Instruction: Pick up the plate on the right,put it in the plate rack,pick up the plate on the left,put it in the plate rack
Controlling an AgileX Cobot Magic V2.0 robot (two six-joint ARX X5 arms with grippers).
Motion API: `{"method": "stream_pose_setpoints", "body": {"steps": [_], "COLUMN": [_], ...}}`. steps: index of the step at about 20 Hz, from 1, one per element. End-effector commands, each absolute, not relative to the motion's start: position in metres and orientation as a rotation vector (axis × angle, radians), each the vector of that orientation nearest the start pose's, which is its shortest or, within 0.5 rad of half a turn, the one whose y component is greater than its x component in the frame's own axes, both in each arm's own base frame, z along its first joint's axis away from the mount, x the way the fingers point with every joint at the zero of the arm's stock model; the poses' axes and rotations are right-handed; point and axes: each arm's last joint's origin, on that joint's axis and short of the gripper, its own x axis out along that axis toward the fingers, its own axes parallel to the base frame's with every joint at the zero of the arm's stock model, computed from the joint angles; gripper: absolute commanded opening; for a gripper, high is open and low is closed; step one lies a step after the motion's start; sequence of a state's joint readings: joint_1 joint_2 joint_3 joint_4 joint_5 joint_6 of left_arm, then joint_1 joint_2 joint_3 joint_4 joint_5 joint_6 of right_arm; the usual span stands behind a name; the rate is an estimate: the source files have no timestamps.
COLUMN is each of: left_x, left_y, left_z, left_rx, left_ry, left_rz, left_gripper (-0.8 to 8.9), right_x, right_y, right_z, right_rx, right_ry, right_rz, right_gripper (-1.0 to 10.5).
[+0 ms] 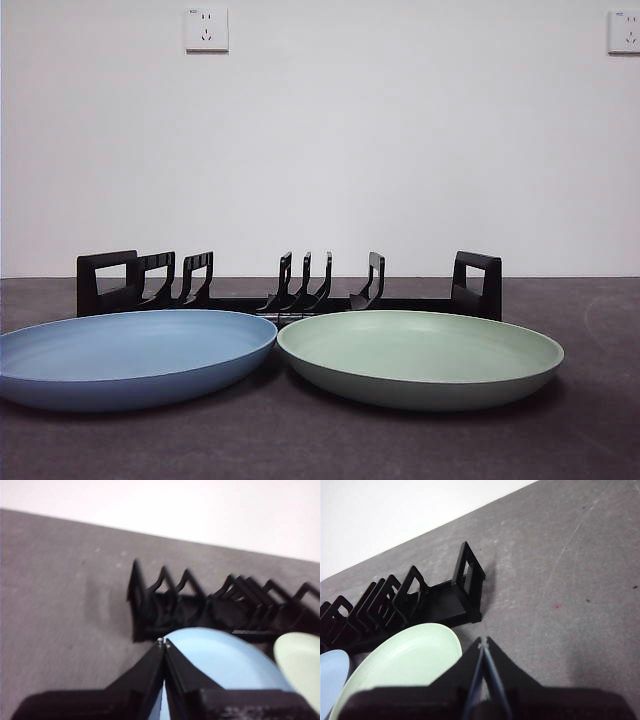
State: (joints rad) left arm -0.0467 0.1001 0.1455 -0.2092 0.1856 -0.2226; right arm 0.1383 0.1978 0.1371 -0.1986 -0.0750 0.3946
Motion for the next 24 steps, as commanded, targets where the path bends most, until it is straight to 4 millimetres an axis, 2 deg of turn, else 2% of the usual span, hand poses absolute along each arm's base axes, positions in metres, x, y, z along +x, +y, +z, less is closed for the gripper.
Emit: {"method": "stream_pose_setpoints", "body": {"steps": [1,9,14,17,20,23,24], "left_x": [0.098,0.119,0.147,0.168,0.184,0.192,0.193], "left_y": [-0.01,-0.011,-0.017,-0.021,-0.026,-0.032,-0.034], "left_z": [0.199,0.24,0.26,0.262,0.251,0.241,0.239], "left_rx": [-0.247,-0.25,-0.28,-0.324,-0.356,-0.371,-0.359], "left_ry": [0.204,0.267,0.388,0.504,0.608,0.679,0.685], "left_rz": [-0.214,-0.222,-0.351,-0.474,-0.535,-0.586,-0.611], "left_gripper": [-0.06,-0.07,-0.07,-0.07,-0.07,-0.04,-0.03], "right_x": [0.109,0.149,0.187,0.211,0.23,0.24,0.241], "right_y": [0.017,0.025,0.033,0.039,0.043,0.046,0.046], "right_z": [0.19,0.225,0.236,0.232,0.22,0.205,0.201], "right_rx": [0.388,0.332,0.308,0.284,0.289,0.284,0.278], "right_ry": [0.329,0.483,0.627,0.758,0.884,0.954,0.967], "right_rz": [0.148,0.201,0.289,0.35,0.408,0.44,0.442], "right_gripper": [-0.1,-0.1,-0.1,-0.1,0.0,0.2,0.8]}}
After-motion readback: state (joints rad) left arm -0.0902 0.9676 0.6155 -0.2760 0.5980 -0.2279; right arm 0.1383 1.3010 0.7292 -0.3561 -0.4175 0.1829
